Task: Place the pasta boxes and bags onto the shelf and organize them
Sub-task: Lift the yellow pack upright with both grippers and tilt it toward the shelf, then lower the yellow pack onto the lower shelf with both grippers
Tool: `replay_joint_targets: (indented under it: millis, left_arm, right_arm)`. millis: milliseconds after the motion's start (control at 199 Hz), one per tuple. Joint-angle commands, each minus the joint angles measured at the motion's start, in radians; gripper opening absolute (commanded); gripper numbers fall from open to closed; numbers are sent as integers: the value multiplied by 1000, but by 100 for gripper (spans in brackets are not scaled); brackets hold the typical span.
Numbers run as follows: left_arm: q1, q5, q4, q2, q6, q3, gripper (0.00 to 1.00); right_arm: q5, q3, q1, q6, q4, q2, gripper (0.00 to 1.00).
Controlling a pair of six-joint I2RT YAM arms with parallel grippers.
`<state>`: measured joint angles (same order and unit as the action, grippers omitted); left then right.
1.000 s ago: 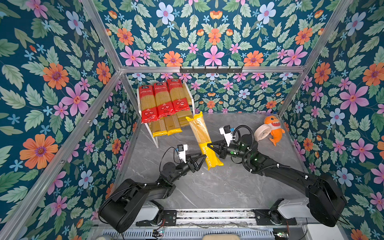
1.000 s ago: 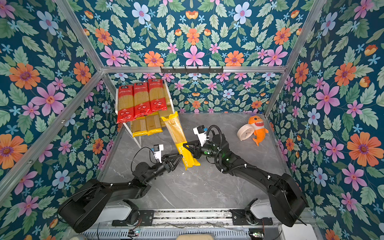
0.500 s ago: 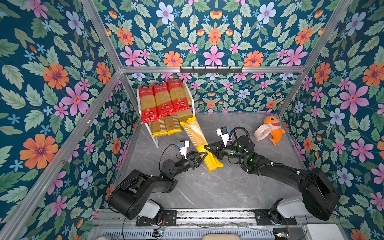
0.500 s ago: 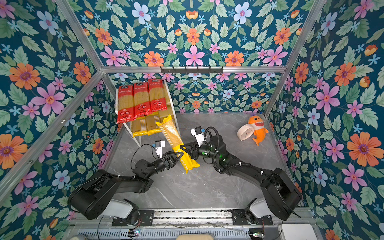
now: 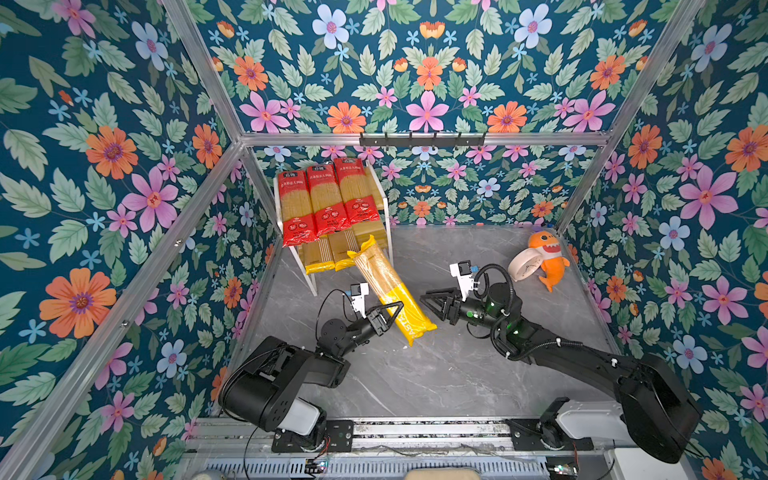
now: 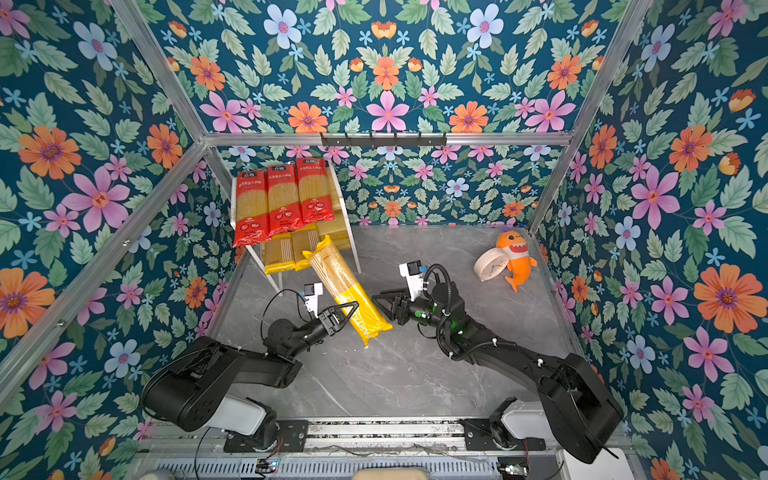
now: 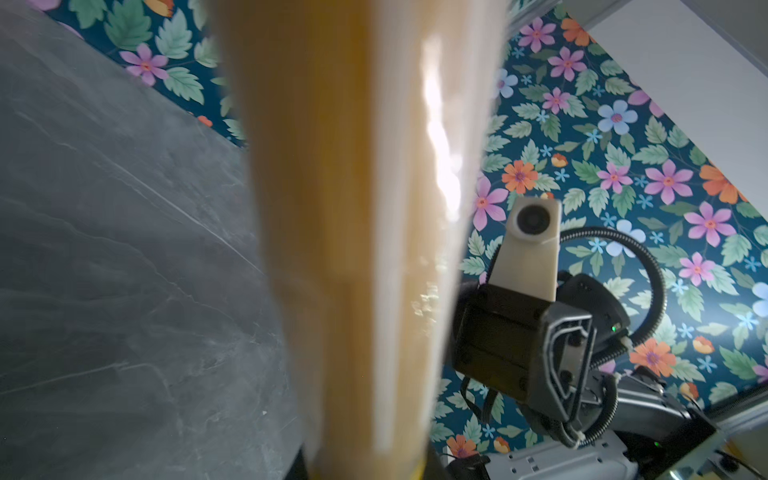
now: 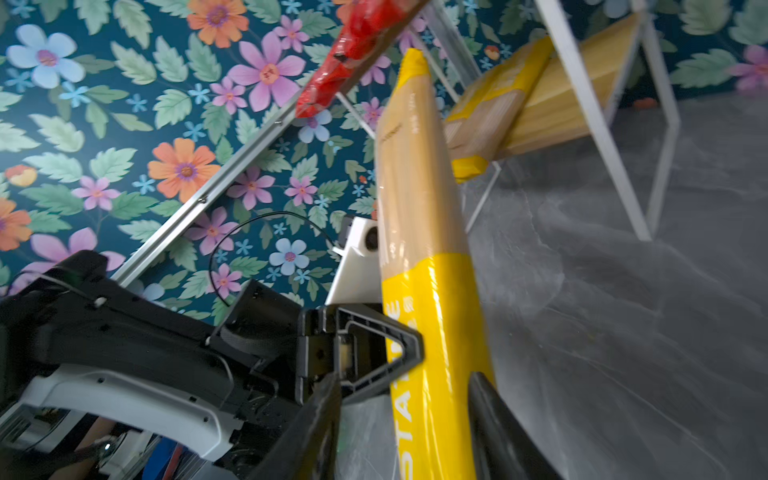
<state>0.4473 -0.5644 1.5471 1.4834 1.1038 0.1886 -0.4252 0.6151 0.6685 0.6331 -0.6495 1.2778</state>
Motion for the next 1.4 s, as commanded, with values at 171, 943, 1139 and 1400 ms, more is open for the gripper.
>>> replay_joint_targets:
  millis: [171,943,1139,1400]
  left_arm:
    - [-42,98,120,5,109,-5,16]
    - [-7,113,122,-5,174,17,16]
    - [-10,128,111,1,174,15,16]
    - [-10,128,105,20,187,43,16]
  right_arm:
    - [156,-116,75,153,49,1,55]
    - [234,-38,164,494,-707,473,49]
    - [243,-122,164,491,-705,428,54]
    - [232,-179,164,506,-702,402,62]
